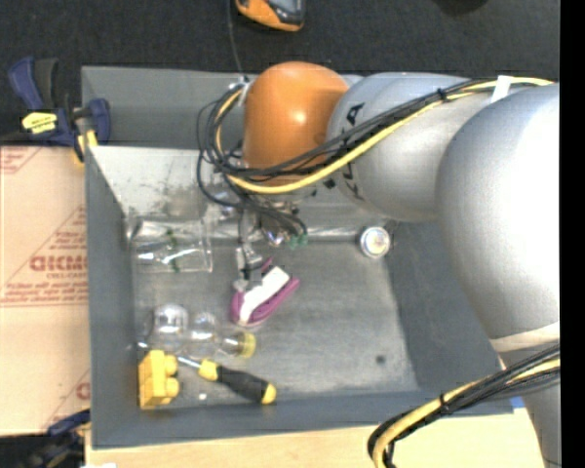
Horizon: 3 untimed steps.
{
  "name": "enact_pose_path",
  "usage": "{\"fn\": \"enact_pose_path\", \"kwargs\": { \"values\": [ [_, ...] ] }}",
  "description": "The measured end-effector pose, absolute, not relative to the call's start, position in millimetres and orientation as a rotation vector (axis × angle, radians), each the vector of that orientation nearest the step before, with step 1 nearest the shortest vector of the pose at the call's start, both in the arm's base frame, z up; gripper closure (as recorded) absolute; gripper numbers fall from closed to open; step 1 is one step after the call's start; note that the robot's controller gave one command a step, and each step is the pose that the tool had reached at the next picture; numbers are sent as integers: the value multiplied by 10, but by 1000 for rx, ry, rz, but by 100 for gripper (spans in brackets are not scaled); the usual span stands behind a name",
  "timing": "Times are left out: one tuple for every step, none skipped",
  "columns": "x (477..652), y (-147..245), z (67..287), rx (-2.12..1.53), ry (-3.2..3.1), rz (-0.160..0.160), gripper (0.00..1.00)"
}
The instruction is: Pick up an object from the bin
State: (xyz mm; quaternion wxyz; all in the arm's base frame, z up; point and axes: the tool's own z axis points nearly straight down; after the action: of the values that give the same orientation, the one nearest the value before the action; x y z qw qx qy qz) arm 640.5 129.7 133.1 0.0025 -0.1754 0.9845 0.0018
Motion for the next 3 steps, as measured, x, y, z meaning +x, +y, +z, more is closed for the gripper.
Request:
{"fn": "enact_pose_path", "kwargs": {
  "values": [
    [6397, 1547, 827, -808, 3026, -7, 0],
    [6508, 1845, 713, -665, 3052, 2, 100],
    [6508, 1845, 714, -664, 3052, 2, 100]
  ]
}}
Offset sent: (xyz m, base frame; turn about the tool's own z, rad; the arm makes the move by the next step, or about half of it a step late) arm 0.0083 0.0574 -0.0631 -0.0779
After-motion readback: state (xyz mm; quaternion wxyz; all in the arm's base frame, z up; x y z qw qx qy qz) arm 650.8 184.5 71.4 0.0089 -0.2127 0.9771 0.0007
